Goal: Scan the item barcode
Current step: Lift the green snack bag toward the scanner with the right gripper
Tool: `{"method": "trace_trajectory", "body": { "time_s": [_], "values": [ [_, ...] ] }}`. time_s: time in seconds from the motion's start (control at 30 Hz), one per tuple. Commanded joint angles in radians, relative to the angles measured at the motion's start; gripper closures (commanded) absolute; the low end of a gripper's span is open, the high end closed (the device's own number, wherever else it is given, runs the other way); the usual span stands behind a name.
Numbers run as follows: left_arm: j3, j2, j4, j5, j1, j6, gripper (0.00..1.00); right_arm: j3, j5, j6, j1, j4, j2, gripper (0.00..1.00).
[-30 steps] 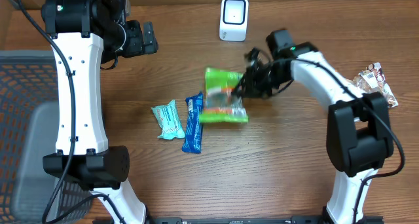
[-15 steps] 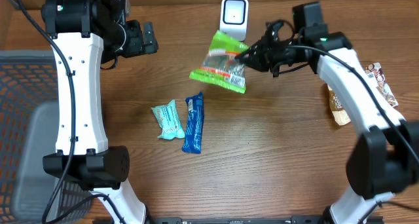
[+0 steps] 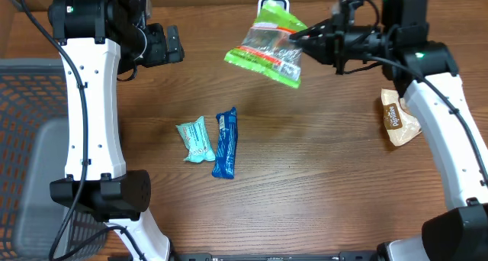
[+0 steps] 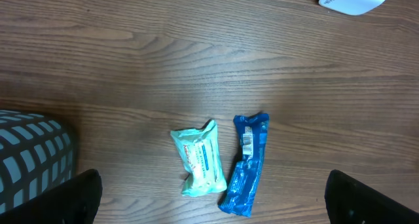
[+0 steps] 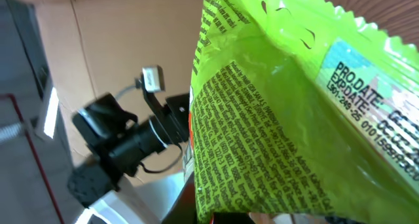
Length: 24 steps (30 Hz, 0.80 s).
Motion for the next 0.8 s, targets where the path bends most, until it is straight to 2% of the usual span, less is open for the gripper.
{"method": "trace_trajectory", "body": {
  "time_s": [0.0, 0.3, 0.43, 0.53, 0.6, 0.67, 0.77],
  "values": [
    [0.018, 0.0, -0.002, -0.007, -0.004, -0.014, 0.0, 0.03, -0.019, 0.044, -0.027, 0.005, -0.038, 0.96],
    [0.018, 0.0, -0.002, -0.007, -0.004, -0.014, 0.0, 0.03, 0.069, 0.035, -0.031, -0.032, -0.038, 0.96],
    [0.018, 0.0, -0.002, -0.007, -0.004, -0.014, 0.0, 0.03, 0.095, -0.026, -0.031, -0.055, -0.038, 0.96],
    [0.018, 0.0, -0.002, -0.007, -0.004, -0.014, 0.0, 0.029, 0.116, -0.215, -0.03, -0.063, -0.038, 0.96],
    [0.018, 0.0, -0.002, -0.007, -0.004, -0.014, 0.0, 0.029, 0.156, -0.443, -0.022, -0.122, -0.038, 0.96],
    [0.018, 0.0, -0.002, -0.007, -0.004, -0.014, 0.0, 0.028, 0.302, -0.637, -0.004, -0.248, -0.035, 0.96],
    [0.018, 0.0, -0.002, -0.007, -0.004, -0.014, 0.0, 0.008, 0.591, -0.661, 0.033, -0.383, -0.024, 0.96]
  ]
}}
